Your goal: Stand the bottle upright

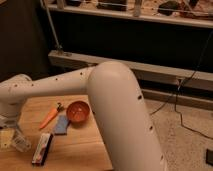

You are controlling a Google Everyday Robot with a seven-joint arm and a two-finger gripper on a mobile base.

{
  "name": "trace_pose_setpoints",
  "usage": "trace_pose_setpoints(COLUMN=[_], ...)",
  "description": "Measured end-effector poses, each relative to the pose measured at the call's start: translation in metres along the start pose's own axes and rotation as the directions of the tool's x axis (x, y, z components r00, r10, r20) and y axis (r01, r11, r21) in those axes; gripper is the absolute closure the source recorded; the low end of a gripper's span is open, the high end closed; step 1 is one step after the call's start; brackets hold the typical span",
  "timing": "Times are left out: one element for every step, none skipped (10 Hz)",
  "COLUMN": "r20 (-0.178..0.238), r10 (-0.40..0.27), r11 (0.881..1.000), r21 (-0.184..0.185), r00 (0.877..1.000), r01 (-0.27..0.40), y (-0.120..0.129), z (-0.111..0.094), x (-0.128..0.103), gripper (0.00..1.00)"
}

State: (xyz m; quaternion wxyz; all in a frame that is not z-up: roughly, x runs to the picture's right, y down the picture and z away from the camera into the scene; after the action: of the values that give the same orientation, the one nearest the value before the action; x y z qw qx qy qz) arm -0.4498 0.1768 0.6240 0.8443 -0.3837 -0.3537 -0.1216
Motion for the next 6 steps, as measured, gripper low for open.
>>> trace_pose_setpoints(r20=[-0.026, -0.044, -0.067, -0.08, -0.095, -0.113], r10=[-0.003, -0.002, 0.0, 0.004, 0.013, 0.028], r11=[1.0, 1.0, 1.0, 0.999, 0.999, 0.998], r21=[0.01, 0.018, 0.031, 0.038, 0.048, 0.062], r00=[1.0, 0.999, 0.998, 0.997, 0.995, 0.993], r01=[0.003, 0.003, 0.002, -0.001, -0.008, -0.021], y=[-0.003, -0.005, -0.008, -0.009, -0.011, -0.014], z=[-0.008, -0.015, -0.025, -0.031, -0.037, -0.044], x=[0.008, 0.013, 0.022, 0.027, 0.035, 0.045], gripper=[0.2, 0.2, 0.2, 0.2, 0.2, 0.2])
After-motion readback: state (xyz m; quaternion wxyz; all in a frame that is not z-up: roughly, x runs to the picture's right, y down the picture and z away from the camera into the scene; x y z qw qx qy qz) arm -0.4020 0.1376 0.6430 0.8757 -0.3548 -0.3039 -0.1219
